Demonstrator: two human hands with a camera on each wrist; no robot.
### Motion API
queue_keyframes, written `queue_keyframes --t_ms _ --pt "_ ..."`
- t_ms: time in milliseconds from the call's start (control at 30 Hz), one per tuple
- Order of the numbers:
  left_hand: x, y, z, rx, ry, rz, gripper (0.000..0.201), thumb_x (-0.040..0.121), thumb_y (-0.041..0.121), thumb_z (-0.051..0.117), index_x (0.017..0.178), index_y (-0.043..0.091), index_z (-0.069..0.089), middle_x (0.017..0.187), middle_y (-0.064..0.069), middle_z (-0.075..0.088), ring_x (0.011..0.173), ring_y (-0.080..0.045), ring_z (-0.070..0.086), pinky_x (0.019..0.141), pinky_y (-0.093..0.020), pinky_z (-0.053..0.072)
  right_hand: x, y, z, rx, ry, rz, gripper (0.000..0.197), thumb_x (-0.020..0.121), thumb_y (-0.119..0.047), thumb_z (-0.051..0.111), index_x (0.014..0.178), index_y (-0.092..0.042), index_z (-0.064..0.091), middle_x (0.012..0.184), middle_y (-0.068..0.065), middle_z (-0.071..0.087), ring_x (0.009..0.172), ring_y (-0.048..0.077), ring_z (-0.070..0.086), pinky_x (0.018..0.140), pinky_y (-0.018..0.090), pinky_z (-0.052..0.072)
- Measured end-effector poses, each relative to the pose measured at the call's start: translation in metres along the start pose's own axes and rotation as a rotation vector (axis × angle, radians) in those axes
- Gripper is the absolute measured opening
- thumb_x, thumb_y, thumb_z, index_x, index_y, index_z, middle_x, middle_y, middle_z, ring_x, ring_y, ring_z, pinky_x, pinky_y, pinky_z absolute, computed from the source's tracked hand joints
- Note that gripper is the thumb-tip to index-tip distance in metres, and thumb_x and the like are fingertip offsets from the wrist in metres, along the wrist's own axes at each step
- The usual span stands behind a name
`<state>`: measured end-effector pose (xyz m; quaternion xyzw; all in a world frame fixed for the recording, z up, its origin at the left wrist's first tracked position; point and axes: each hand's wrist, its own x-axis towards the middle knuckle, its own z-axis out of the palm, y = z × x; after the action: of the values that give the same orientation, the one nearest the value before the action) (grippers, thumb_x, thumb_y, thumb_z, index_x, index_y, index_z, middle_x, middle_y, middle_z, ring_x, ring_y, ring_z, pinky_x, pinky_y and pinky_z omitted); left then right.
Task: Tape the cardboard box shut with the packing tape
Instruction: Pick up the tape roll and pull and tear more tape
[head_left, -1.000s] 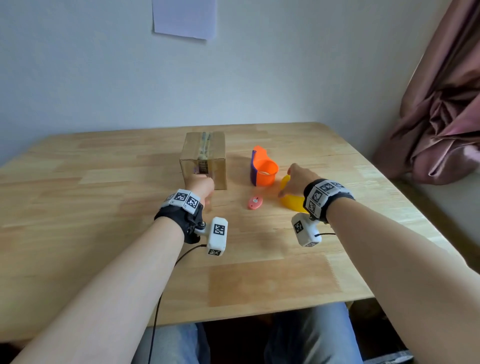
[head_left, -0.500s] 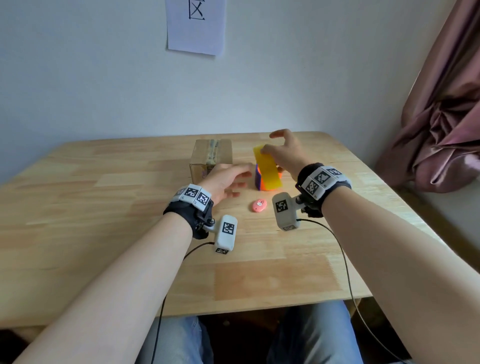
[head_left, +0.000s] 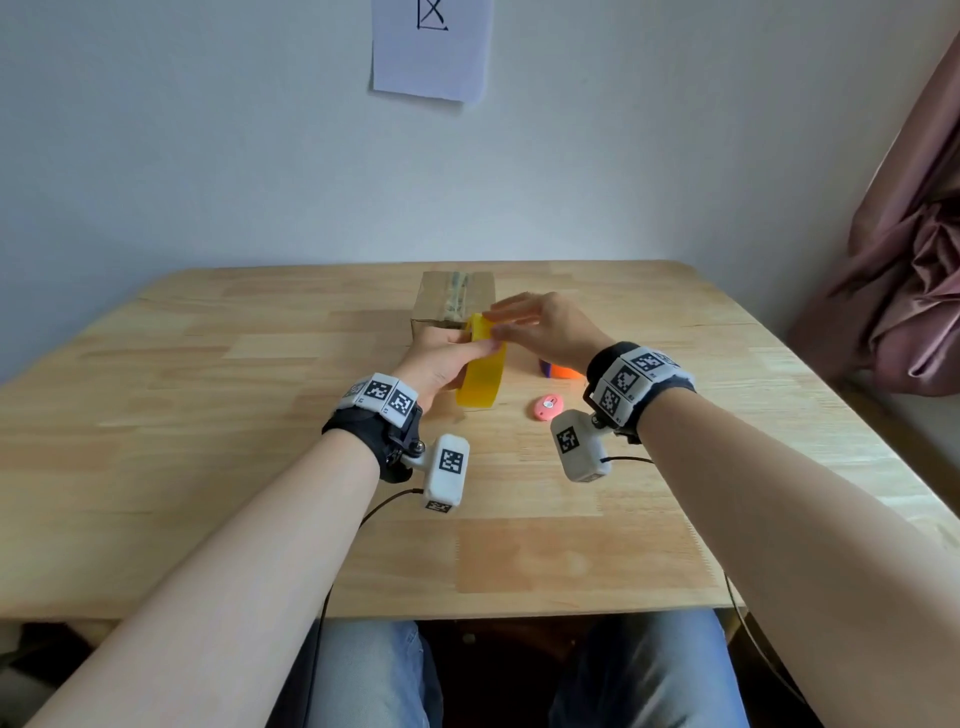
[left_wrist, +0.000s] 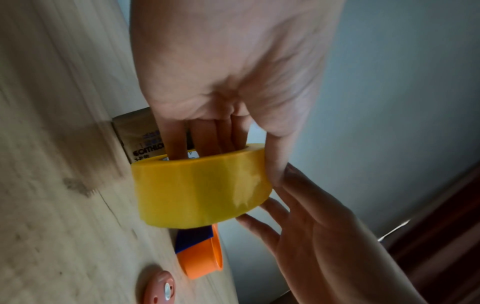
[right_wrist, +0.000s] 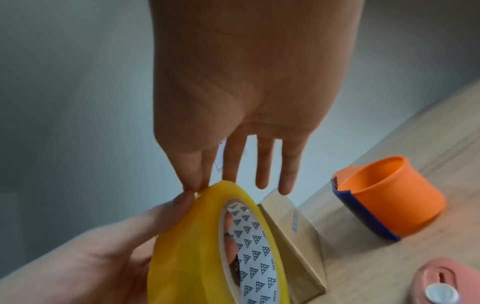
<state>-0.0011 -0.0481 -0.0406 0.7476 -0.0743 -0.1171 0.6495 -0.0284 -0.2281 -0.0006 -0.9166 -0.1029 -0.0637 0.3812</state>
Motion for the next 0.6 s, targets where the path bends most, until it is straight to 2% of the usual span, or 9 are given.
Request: queue_keyframes --t_ms 67,167,233,300,367,400,500,533,600 --pt "0.002 -0.003 -0.001 -0.018 0.000 -0.027 0.031 0.085 0.028 0.085 0.106 0.005 0.079 0.113 -0.022 0.079 0.112 -0.041 0.073 0.096 -0.047 0.057 -0.001 0.001 0.003 0.063 -0.031 -0.011 0.026 0.096 -0.030 0.069 0.119 -0.022 0.078 0.136 -0.005 0.067 0.117 0.009 0.064 0.098 0.021 0.048" --pt "0.005 -0.009 -0.003 -0.024 -0.023 -0.046 0.028 0.085 0.026 0.085 0.105 0.007 0.079 0.112 -0.022 0.079 0.113 -0.041 0.073 0.101 -0.051 0.057 0.001 0.006 0.006 0.035 -0.028 0.018 0.028 0.099 -0.034 0.064 0.124 -0.028 0.074 0.128 -0.002 0.072 0.112 0.010 0.066 0.092 0.026 0.050" --pt "0.006 -0.015 -0.004 -0.024 -0.065 -0.045 0.032 0.087 0.024 0.084 0.111 0.004 0.078 0.114 -0.022 0.079 0.114 -0.040 0.073 0.103 -0.054 0.056 0.003 0.009 0.008 -0.014 -0.041 0.052 0.034 0.102 -0.038 0.058 0.133 -0.028 0.068 0.130 0.001 0.069 0.102 0.009 0.065 0.083 0.024 0.046" --pt "0.006 -0.019 -0.006 -0.044 -0.117 -0.043 0.035 0.088 0.019 0.082 0.118 0.002 0.076 0.116 -0.022 0.078 0.116 -0.039 0.072 0.106 -0.055 0.054 0.006 0.012 0.010 -0.036 -0.071 0.080 0.040 0.104 -0.041 0.053 0.140 -0.025 0.062 0.139 0.002 0.064 0.110 0.012 0.062 0.082 0.021 0.042" --pt "0.006 -0.023 -0.009 -0.059 -0.161 -0.040 0.031 0.088 0.015 0.081 0.117 0.004 0.076 0.118 -0.022 0.077 0.119 -0.039 0.070 0.107 -0.054 0.053 0.008 0.013 0.011 -0.009 -0.095 0.119 0.045 0.105 -0.044 0.049 0.143 -0.022 0.058 0.141 0.004 0.062 0.120 0.018 0.059 0.076 0.021 0.046" --pt "0.006 -0.025 -0.010 -0.062 -0.185 -0.036 0.028 0.088 0.013 0.080 0.115 0.006 0.077 0.117 -0.021 0.078 0.121 -0.039 0.070 0.108 -0.052 0.053 0.009 0.013 0.012 0.021 -0.108 0.152 0.047 0.105 -0.046 0.047 0.144 -0.021 0.057 0.139 0.004 0.062 0.119 0.022 0.060 0.074 0.023 0.051" --pt "0.006 -0.028 -0.012 -0.083 -0.249 -0.023 0.025 0.090 0.005 0.077 0.115 0.007 0.076 0.112 -0.016 0.078 0.118 -0.034 0.070 0.109 -0.048 0.052 0.008 0.014 0.015 0.092 -0.134 0.249 0.053 0.104 -0.054 0.044 0.145 -0.023 0.054 0.128 0.002 0.061 0.112 0.028 0.065 0.084 0.044 0.059" --pt "0.006 -0.029 -0.013 -0.089 -0.254 -0.022 0.026 0.090 0.003 0.076 0.116 0.005 0.075 0.111 -0.016 0.078 0.115 -0.033 0.070 0.109 -0.047 0.052 0.008 0.014 0.015 0.090 -0.127 0.247 0.053 0.103 -0.054 0.045 0.144 -0.023 0.056 0.125 0.002 0.063 0.109 0.028 0.066 0.083 0.045 0.059" --pt "0.007 -0.030 -0.014 -0.070 -0.247 -0.022 0.031 0.090 0.002 0.075 0.121 0.000 0.073 0.113 -0.017 0.077 0.114 -0.031 0.069 0.108 -0.046 0.052 0.009 0.014 0.016 0.049 -0.087 0.203 0.050 0.102 -0.053 0.050 0.140 -0.022 0.062 0.119 0.003 0.068 0.097 0.024 0.068 0.072 0.037 0.061"
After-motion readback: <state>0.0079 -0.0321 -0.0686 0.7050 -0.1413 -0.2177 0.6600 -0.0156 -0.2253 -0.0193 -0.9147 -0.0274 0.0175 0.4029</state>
